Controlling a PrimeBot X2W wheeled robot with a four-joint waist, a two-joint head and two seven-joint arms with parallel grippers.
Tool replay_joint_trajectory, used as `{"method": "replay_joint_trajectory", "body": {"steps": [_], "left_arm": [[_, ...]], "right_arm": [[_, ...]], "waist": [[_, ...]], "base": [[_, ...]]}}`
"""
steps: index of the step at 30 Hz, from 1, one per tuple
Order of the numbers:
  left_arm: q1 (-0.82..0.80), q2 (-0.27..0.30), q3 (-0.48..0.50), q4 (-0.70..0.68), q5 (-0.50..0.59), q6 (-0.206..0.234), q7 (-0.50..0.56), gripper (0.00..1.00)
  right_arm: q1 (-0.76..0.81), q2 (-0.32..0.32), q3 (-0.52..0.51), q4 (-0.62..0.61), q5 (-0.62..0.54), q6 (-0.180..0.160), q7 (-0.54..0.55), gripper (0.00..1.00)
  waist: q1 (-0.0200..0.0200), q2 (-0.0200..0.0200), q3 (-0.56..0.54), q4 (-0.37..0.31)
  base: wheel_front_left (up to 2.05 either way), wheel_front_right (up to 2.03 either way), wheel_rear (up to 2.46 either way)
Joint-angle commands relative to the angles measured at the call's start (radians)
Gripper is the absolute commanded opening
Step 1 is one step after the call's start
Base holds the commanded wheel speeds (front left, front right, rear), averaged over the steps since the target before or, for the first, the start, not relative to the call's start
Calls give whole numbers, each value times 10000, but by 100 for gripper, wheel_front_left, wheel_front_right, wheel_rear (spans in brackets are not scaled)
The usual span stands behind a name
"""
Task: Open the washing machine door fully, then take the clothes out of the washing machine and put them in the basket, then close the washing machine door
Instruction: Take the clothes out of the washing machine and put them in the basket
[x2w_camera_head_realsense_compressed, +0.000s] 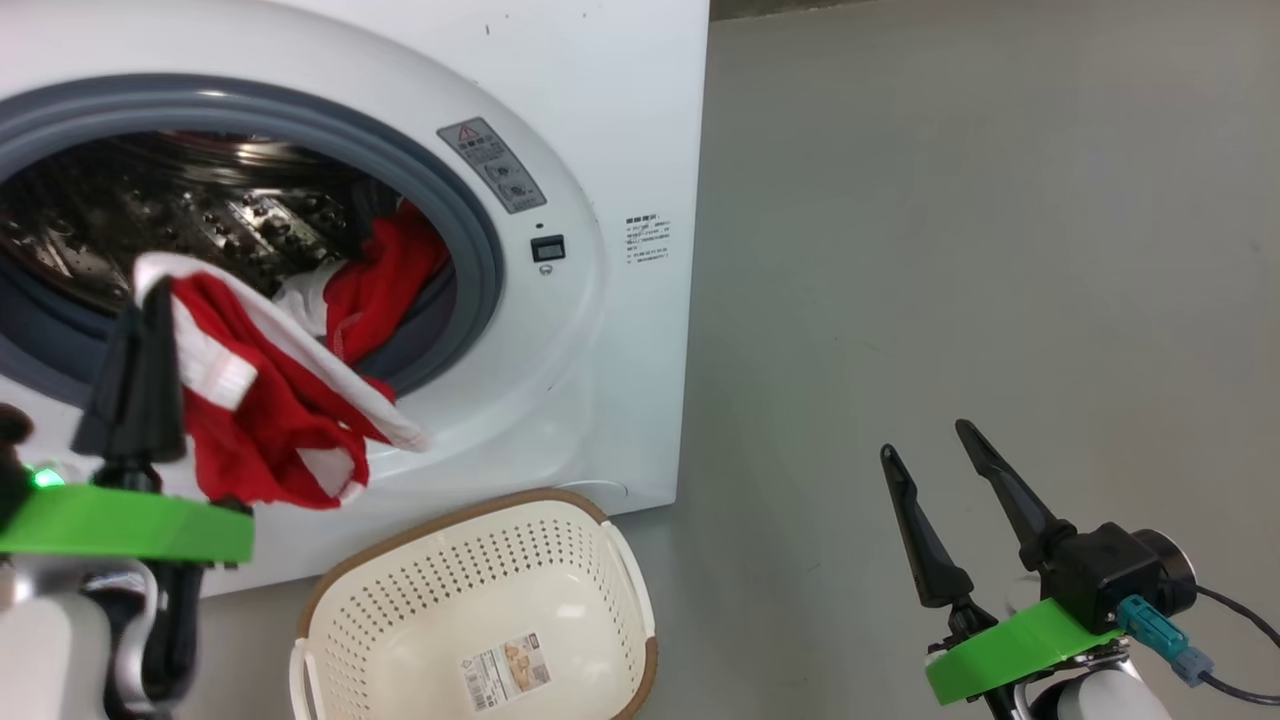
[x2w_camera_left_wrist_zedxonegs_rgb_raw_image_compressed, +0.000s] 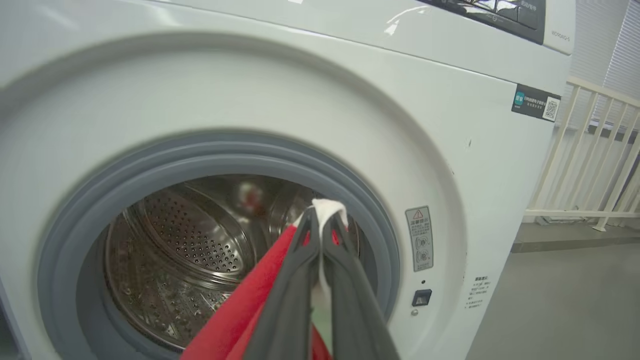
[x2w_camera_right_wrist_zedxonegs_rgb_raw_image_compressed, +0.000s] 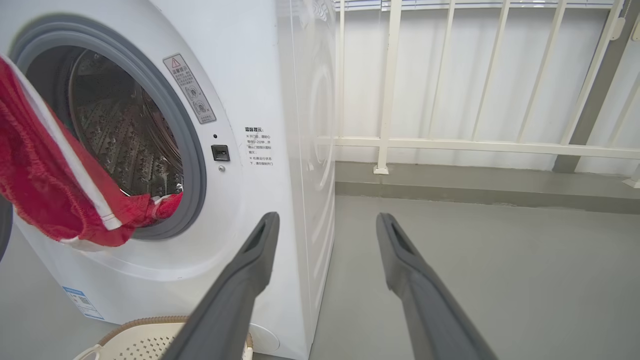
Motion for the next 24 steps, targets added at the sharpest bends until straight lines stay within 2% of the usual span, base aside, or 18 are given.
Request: {"method": "replay_joint_trajectory", "body": {"steps": [1, 10, 24], "left_arm": [[139, 215, 292, -368, -90, 103, 126, 0], [719, -110, 4, 386, -545, -227, 231, 0], [-94, -338, -679, 3097, -1116, -941, 78, 0]], "right_arm": [[-26, 5, 156, -282, 4, 63, -61, 100], [-167, 5, 213, -486, -45, 63, -61, 100], [-584, 5, 374, -733, -36, 63, -61, 100]], "waist": [[0, -1, 108, -17], [0, -1, 895, 7], [0, -1, 2121, -33]], "base": [[0, 0, 0], [0, 0, 0], [0, 0, 0]]}}
